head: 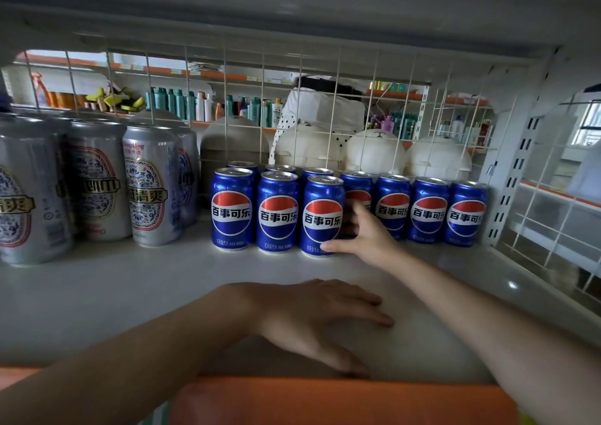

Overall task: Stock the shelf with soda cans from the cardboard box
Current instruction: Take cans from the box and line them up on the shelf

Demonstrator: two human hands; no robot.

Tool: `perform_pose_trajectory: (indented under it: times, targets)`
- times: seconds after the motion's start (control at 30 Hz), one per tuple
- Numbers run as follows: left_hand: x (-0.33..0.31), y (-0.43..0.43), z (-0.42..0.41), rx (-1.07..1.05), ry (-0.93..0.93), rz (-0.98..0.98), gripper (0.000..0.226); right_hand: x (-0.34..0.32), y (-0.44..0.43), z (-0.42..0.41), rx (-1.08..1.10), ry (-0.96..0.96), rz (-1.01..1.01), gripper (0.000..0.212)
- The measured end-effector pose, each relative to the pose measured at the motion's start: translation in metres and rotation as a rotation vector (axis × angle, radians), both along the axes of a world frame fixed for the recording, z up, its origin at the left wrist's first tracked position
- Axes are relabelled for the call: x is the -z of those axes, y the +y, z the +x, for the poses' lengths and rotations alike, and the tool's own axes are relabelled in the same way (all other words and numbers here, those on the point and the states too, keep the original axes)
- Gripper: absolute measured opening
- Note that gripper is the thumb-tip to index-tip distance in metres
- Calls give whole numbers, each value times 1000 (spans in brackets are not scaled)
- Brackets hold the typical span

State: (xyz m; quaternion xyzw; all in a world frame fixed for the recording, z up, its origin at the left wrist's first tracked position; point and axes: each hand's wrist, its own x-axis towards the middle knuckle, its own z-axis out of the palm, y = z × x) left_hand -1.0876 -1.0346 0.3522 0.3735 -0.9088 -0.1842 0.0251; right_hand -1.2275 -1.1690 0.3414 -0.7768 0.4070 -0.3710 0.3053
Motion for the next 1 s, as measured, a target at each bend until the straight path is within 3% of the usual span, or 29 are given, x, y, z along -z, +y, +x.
perform_pose_trajectory:
  times: [0.73, 1.0]
  targets:
    - [8, -9, 2, -11, 18, -1, 67, 5, -3, -1, -21, -6, 35, 95]
    - [10, -11, 4, -2, 36, -12, 63, -6, 6, -5, 45, 288, -135, 94]
